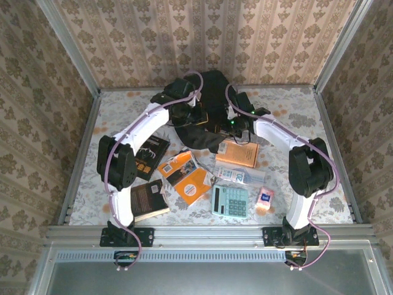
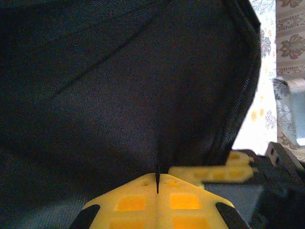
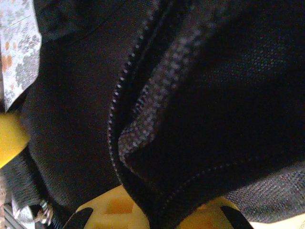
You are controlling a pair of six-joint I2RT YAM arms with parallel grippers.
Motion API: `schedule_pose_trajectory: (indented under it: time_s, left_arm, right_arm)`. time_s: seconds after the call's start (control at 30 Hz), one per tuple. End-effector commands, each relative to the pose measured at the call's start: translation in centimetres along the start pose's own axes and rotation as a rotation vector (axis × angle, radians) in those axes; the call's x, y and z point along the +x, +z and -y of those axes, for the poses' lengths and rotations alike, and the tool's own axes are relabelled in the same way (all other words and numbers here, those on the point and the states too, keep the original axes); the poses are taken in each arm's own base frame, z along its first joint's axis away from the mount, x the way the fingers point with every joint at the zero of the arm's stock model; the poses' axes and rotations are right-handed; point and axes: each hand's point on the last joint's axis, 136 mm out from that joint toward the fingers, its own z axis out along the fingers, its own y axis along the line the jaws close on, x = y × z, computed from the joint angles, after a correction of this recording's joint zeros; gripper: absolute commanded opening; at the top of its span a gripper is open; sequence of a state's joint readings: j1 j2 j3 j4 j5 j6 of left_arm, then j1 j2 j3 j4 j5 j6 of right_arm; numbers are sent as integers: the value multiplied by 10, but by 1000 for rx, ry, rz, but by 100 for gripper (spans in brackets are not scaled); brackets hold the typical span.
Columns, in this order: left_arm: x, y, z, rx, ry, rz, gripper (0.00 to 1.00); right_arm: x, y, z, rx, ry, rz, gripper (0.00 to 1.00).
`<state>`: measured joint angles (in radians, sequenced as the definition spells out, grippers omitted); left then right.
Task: Pack the student bag
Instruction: Unzip the student bag at the top-center of the table.
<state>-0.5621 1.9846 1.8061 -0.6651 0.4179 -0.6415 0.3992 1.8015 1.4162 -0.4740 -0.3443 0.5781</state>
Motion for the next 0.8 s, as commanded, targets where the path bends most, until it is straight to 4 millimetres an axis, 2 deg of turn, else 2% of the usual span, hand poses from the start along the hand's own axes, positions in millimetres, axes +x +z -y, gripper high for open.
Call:
schedule_pose_trajectory:
  time_s: [0.0, 0.13, 0.3, 0.43, 0.53, 0.63, 0.73, 0.77]
  left_arm:
    - [-7, 17, -13, -39, 27, -5, 0]
    - [-5, 24, -20, -46, 29, -16, 0]
    - [-15, 22, -28, -57, 20, 2, 0]
    - [-11, 19, -38, -73, 1, 0, 0]
    - [-6, 16, -53, -59, -60, -6, 0]
    - [-2, 6, -63, -45, -113, 14, 0]
    - [2, -8, -62, -44, -115, 42, 0]
    - [-4, -18, -73, -54, -138, 66, 0]
  right_arm:
    - [7, -20, -22, -55, -139, 11, 3]
    - [7, -26, -24, -65, -174, 43, 2]
    - [11, -31, -23, -79, -210, 72, 1]
    - [11, -37, -20, -62, -236, 96, 0]
    - [9, -40, -7, 9, -233, 112, 0]
    - [4, -37, 18, 124, -193, 107, 0]
    - [-2, -37, 34, 157, -134, 124, 0]
    - [-4, -37, 37, 164, -122, 130, 0]
